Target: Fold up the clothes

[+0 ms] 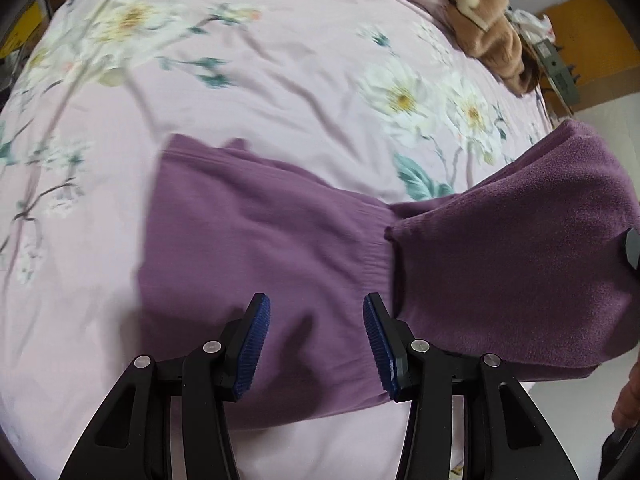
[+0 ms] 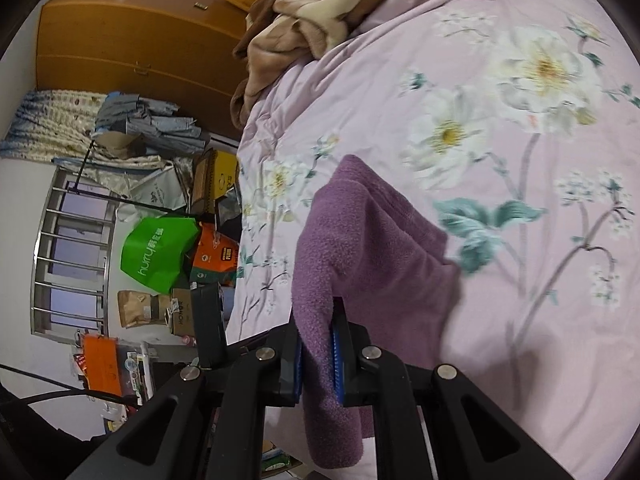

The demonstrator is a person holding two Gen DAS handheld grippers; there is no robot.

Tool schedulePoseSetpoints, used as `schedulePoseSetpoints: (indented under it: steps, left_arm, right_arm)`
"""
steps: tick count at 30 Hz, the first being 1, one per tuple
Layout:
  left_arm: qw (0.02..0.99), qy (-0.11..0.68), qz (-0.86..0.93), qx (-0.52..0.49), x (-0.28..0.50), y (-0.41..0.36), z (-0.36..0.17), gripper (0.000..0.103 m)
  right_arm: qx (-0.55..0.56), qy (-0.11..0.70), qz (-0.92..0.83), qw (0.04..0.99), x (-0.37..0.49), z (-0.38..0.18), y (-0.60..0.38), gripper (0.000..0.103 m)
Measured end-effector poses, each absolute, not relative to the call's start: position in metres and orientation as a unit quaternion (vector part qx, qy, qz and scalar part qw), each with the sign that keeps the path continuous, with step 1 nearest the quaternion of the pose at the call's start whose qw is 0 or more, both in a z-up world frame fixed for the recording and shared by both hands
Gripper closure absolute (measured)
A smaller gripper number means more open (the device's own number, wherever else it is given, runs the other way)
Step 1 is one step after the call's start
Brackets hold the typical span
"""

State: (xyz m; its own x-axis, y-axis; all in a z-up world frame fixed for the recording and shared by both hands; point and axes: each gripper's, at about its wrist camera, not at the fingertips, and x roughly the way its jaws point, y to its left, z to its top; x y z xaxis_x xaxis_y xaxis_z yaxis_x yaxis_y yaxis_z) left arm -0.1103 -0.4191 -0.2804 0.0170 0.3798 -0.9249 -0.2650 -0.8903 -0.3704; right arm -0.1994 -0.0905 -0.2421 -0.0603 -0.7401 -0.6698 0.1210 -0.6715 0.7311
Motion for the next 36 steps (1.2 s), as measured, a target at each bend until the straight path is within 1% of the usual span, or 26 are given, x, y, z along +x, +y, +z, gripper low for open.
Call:
schedulePoseSetpoints:
  steps: [3, 9, 11, 13, 15, 16, 18, 22, 25, 28, 29, 31, 32, 33, 36]
  left_arm:
    - [0.226, -0.049, 0.703, -0.672, -0.119, -0.449, -0.276, 0.053]
    - [0.209, -0.072, 0.712, -0.666, -0.137, -0.516, -0.274, 0.053]
    - [0.200, -0.079, 0.714, -0.667, -0.141, -0.537, -0.277, 0.053]
    - [0.190, -0.086, 0.714, -0.668, -0.144, -0.558, -0.280, 0.053]
    - [0.183, -0.089, 0.713, -0.670, -0.145, -0.575, -0.283, 0.053]
    - [0.182, -0.091, 0.713, -0.672, -0.146, -0.582, -0.285, 0.053]
    - [0.185, -0.093, 0.710, -0.673, -0.146, -0.588, -0.287, 0.053]
    - [0.204, -0.098, 0.698, -0.679, -0.146, -0.583, -0.295, 0.053]
    - [0.242, -0.103, 0.670, -0.694, -0.143, -0.561, -0.305, 0.053]
    - [0.280, -0.090, 0.650, -0.701, -0.135, -0.534, -0.316, 0.053]
    - [0.290, -0.085, 0.644, -0.703, -0.132, -0.527, -0.319, 0.055]
    - [0.296, -0.079, 0.639, -0.706, -0.128, -0.519, -0.322, 0.068]
    - [0.300, -0.076, 0.636, -0.707, -0.126, -0.514, -0.324, 0.084]
    - [0.303, -0.073, 0.635, -0.707, -0.124, -0.512, -0.325, 0.092]
    - [0.308, -0.063, 0.642, -0.700, -0.119, -0.511, -0.317, 0.093]
  right_arm:
    - [0.614, -0.241, -0.681, 0.319, -0.197, -0.240, -0.129, 0.090]
    - [0.641, -0.184, -0.680, 0.305, -0.190, -0.264, -0.219, 0.088]
    - [0.651, -0.164, -0.676, 0.305, -0.185, -0.278, -0.250, 0.083]
    - [0.664, -0.140, -0.664, 0.315, -0.178, -0.298, -0.282, 0.070]
    - [0.677, -0.122, -0.648, 0.328, -0.169, -0.318, -0.310, 0.070]
    - [0.680, -0.117, -0.644, 0.330, -0.164, -0.324, -0.317, 0.066]
    - [0.678, -0.113, -0.643, 0.338, -0.155, -0.325, -0.323, 0.062]
    - [0.668, -0.129, -0.656, 0.326, -0.146, -0.317, -0.303, 0.062]
    - [0.668, -0.118, -0.676, 0.289, -0.141, -0.313, -0.273, 0.062]
    - [0.676, -0.116, -0.687, 0.240, -0.134, -0.317, -0.232, 0.062]
    - [0.678, -0.117, -0.690, 0.224, -0.132, -0.319, -0.217, 0.062]
    - [0.683, -0.130, -0.693, 0.191, -0.123, -0.324, -0.190, 0.062]
    - [0.685, -0.137, -0.694, 0.174, -0.118, -0.326, -0.176, 0.062]
    - [0.685, -0.141, -0.695, 0.165, -0.114, -0.327, -0.166, 0.062]
    - [0.687, -0.148, -0.698, 0.139, -0.104, -0.331, -0.145, 0.062]
